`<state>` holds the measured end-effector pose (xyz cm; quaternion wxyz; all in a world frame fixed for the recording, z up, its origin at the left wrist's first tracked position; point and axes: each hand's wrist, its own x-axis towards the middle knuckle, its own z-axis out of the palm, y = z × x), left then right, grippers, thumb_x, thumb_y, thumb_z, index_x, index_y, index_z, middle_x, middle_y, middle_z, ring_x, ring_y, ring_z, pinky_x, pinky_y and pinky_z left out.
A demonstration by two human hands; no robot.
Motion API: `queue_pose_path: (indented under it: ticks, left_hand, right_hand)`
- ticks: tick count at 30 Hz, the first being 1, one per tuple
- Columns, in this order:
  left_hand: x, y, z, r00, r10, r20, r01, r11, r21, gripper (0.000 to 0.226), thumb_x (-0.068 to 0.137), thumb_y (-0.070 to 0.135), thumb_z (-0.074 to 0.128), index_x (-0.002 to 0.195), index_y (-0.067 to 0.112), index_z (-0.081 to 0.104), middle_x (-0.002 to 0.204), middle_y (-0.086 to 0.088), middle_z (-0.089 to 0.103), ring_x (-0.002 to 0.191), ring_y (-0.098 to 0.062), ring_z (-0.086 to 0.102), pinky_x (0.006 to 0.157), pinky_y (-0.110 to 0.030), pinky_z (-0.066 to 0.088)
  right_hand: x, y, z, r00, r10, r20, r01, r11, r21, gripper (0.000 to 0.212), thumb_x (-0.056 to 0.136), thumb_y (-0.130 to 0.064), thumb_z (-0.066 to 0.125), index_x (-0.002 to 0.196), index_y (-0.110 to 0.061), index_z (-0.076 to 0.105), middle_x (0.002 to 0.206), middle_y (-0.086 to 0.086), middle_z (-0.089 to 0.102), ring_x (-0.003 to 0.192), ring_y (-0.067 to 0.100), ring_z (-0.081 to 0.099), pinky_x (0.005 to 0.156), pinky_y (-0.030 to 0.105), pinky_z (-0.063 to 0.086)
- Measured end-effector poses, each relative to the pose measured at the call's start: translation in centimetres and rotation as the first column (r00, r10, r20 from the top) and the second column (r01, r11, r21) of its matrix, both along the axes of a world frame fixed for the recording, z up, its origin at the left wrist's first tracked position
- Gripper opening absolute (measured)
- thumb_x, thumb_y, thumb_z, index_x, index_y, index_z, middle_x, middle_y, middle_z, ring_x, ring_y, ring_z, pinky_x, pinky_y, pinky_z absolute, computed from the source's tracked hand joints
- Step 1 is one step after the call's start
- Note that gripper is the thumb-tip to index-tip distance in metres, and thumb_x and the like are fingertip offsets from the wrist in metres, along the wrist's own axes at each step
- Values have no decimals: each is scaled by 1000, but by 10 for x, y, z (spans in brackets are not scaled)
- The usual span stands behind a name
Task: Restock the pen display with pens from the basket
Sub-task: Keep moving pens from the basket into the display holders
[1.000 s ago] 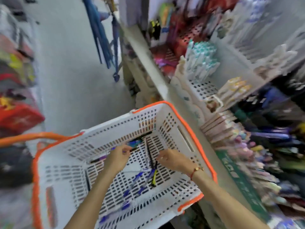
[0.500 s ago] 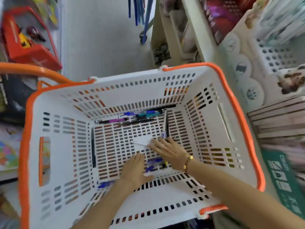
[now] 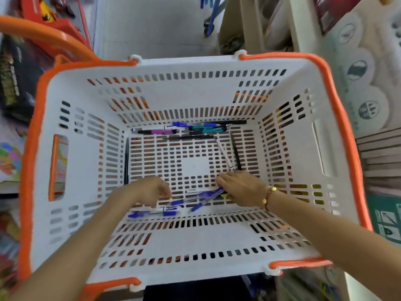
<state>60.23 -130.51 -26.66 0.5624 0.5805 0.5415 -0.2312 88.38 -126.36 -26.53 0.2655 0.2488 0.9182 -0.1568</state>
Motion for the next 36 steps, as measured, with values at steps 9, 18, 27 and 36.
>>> queue_pose_path:
  ticks: [9, 18, 27, 36]
  left_hand:
    - [-11, -23, -7, 973, -138, -186, 141, 990, 1, 34, 83, 41, 74, 110, 24, 64, 106, 10, 64, 98, -10, 58, 78, -23, 45]
    - [2, -30, -6, 963, -254, -85, 247, 965, -84, 41, 98, 52, 45, 117, 19, 58, 112, 2, 60, 102, -20, 57, 85, -31, 44]
    - [5, 1, 36, 986, 111, 121, -81, 969, -234, 23, 106, 29, 33, 112, 15, 50, 105, 1, 54, 86, -6, 57, 74, -19, 48]
    - [47, 29, 63, -293, 910, 295, -766, -38, -642, 21, 104, 19, 37, 97, 9, 55, 71, 0, 49, 60, -11, 46, 65, -27, 42]
  right_hand:
    - [12, -5, -3, 978, 209, -5, -206, 967, 148, 38, 73, -10, 78, 107, -7, 61, 94, 8, 64, 74, 24, 64, 70, 37, 55]
    - [-19, 4, 20, 949, -139, 283, 198, 961, -191, 20, 99, -9, 40, 118, -11, 46, 104, 4, 58, 81, 19, 56, 68, 28, 42]
    - [-21, 43, 59, 639, -575, 511, 704, 172, -689, 19, 106, -20, 38, 90, -13, 48, 67, -1, 45, 56, 9, 41, 51, 17, 40]
    - [-31, 48, 74, 499, -745, 442, 91, -462, -882, 23, 99, -19, 40, 120, -13, 47, 72, -1, 49, 58, 8, 45, 45, 15, 35]
